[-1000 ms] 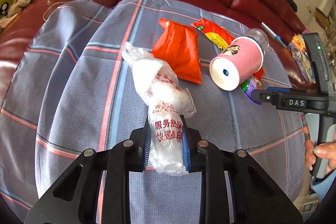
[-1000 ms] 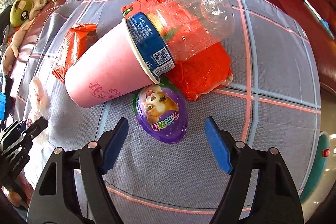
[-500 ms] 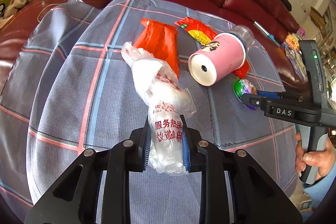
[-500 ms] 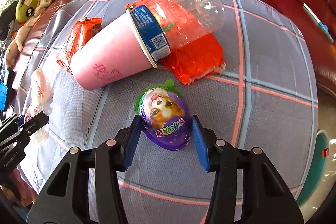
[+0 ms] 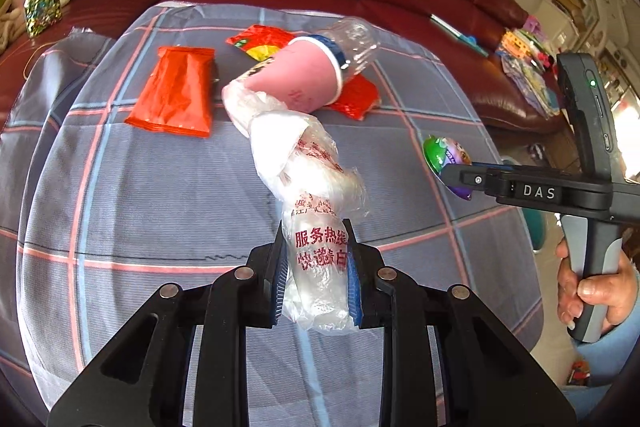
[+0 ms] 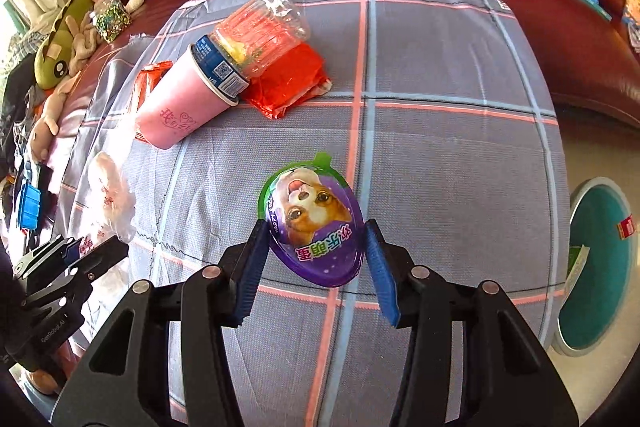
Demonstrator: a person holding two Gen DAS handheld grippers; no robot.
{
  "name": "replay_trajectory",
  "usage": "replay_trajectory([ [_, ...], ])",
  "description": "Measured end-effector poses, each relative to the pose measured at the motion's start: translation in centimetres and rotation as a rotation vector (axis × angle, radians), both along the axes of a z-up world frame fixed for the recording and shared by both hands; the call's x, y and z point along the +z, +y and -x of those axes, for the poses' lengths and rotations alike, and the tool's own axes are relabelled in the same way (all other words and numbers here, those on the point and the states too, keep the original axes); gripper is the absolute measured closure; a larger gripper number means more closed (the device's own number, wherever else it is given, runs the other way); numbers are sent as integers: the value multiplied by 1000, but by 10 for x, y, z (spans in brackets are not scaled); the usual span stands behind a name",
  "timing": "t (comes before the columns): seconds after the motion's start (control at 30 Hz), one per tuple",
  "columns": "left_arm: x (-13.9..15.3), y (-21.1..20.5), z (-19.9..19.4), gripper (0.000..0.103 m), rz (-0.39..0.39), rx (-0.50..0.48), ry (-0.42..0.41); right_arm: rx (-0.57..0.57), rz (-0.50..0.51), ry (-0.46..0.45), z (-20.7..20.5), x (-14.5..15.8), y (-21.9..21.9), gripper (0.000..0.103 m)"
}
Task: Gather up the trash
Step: 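Carry the plastic bag and purple egg toy over the teal bin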
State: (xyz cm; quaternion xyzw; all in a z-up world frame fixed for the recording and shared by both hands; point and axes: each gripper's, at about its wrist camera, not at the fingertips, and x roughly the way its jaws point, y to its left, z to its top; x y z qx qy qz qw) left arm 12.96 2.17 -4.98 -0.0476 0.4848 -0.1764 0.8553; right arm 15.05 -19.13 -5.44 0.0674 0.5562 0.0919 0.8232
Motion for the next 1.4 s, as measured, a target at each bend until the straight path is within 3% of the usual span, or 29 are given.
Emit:
replay_trajectory([
  [0.87,24,-210,12,78,-117,-373,-62,-323,-110,-153,86,46,-205,56],
  [1.4,15,-362,17,78,-117,-616,-52,-532,-75,-142,140,38,-327,56],
])
